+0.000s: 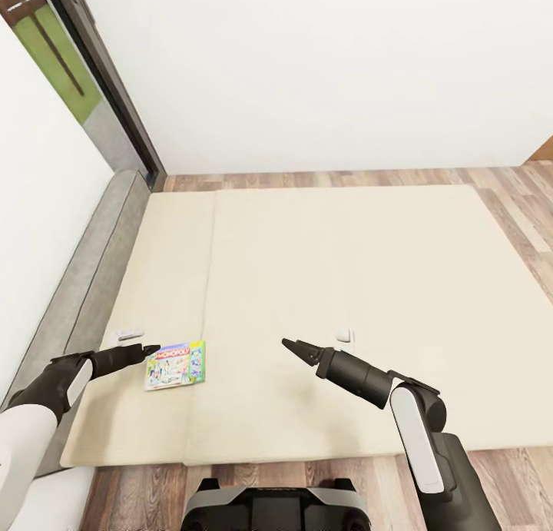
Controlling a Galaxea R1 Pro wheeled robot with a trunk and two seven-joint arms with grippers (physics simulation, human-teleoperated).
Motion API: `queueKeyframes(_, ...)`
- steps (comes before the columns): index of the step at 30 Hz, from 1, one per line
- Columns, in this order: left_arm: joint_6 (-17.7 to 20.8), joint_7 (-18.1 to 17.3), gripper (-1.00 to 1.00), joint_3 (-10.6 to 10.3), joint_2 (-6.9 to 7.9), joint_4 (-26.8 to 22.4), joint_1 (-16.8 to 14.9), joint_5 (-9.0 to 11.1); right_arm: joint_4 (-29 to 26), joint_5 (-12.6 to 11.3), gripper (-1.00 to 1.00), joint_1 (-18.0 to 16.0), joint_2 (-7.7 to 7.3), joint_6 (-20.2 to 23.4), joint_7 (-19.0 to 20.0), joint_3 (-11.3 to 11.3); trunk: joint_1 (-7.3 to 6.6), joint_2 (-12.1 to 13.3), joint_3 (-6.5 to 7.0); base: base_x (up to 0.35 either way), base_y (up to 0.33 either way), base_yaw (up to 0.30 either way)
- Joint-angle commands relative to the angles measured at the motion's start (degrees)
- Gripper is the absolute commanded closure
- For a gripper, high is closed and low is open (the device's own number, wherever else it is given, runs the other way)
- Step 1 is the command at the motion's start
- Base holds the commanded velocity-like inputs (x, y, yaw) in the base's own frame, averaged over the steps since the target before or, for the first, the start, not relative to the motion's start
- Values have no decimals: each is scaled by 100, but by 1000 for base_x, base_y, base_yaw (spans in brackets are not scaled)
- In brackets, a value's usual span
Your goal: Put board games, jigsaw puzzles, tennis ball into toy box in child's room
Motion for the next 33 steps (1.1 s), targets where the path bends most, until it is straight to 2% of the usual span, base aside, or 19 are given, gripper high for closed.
queueKeyframes(1, 54, -15, -100, 23, -2, -3, -3, 36, -1, 1, -100, -3, 4, 32, 27, -12, 3, -9, -17, 0, 0, 0)
queueKeyframes(6, 49, -7, -100, 23, -2, -3, -3, 35, -14, -51, -100, -8, -32, 62, 138, -2, 3, -9, -64, 0, 0, 0)
queueKeyframes(8, 47, -4, -100, 23, -2, -3, -3, 34, -17, -64, -100, -10, -27, 69, 363, 6, 3, -9, -83, 0, 0, 0)
queueKeyframes(13, 40, -2, -100, 23, -3, -3, -3, 34, -19, -72, -100, -12, -19, 53, 1253, 94, 3, -9, -131, 0, 0, 0)
queueKeyframes(17, 37, -2, -100, 23, -7, -3, -3, 34, -19, -72, -100, -12, -27, 38, 1610, 145, 3, -9, -169, 0, 0, 0)
queueKeyframes(24, 36, -1, -100, 18, -11, -3, -3, 34, -18, -72, -100, -12, -34, -109, 1796, 135, 3, -9, -235, 0, 0, 0)
queueKeyframes(29, 36, 1, -100, 15, -15, -8, -3, 34, -6, -42, -100, 25, -38, -673, 1757, 120, 3, -9, -260, 0, 0, 0)
queueKeyframes(33, 36, 5, -100, 14, -17, -11, -3, 35, 3, -15, -100, 43, -38, -830, 1741, 126, 3, -9, -264, 0, 0, 0)
